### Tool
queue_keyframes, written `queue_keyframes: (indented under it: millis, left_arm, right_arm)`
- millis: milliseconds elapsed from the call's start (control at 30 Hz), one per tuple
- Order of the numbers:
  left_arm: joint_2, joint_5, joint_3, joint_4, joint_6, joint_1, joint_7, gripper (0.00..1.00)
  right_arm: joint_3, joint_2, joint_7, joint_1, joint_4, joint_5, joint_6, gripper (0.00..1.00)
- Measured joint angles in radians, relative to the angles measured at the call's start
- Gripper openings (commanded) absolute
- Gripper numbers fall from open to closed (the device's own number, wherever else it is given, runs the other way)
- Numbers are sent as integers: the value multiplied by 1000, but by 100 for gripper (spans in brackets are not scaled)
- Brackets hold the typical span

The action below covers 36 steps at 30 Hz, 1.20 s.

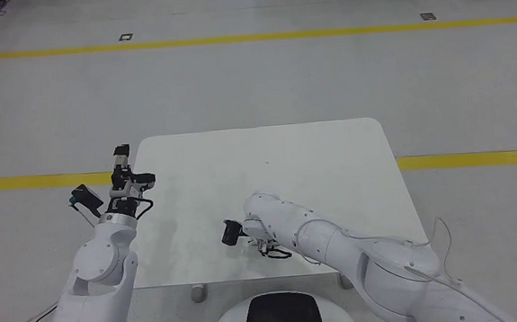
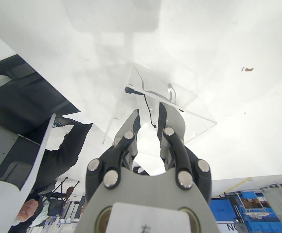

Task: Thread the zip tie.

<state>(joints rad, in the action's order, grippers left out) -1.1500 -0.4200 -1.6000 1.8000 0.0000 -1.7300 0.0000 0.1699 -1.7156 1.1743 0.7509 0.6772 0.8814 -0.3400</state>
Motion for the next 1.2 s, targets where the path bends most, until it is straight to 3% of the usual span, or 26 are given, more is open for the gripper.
queue_keyframes:
  millis: [200, 267, 800, 1200]
  left_arm:
    - [0, 0, 0, 0, 0, 0, 0, 100]
    - [0, 0, 0, 0, 0, 0, 0, 100]
    - [0, 0, 0, 0, 0, 0, 0, 100]
    - [0, 0, 0, 0, 0, 0, 0, 100]
  right_arm:
    - [0, 7, 2, 5, 5, -4, 0, 7]
    - [0, 8, 3, 6, 7, -4, 0, 0]
    - [0, 25, 43, -9, 72, -4, 0, 0]
    - [0, 91, 118, -39, 209, -68, 0, 0]
